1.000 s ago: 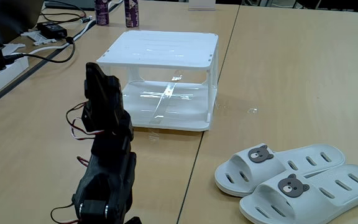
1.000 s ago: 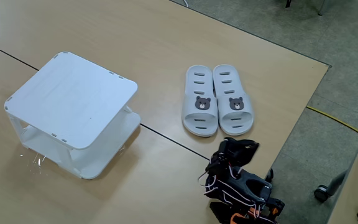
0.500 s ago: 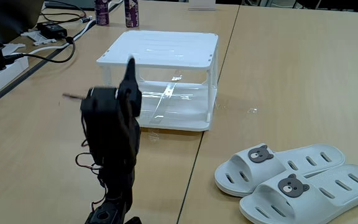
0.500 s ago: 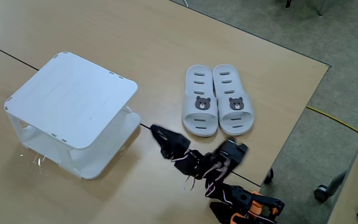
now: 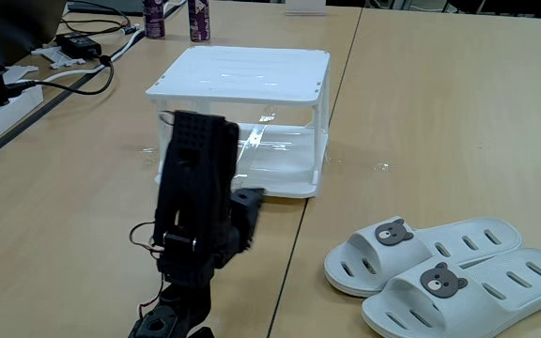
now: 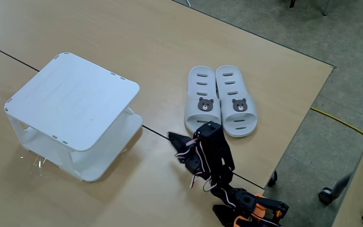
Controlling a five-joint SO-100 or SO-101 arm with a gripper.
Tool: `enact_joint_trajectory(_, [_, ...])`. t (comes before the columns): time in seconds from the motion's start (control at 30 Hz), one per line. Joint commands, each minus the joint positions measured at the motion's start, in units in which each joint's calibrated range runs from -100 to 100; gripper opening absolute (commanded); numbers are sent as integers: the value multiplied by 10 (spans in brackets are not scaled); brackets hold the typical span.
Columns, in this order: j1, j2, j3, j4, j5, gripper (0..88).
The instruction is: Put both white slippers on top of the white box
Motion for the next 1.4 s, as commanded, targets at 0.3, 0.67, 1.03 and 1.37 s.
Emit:
enact_joint_trajectory(0.3, [300,102,-62,-3,4,7])
enact_joint_trajectory(0.67, [297,96,-140,-3,4,172])
enact_joint_trajectory(1.03, [266,134,-273,-3,4,172])
enact_joint_trajectory(1.37, [268,226,-439,-3,4,172])
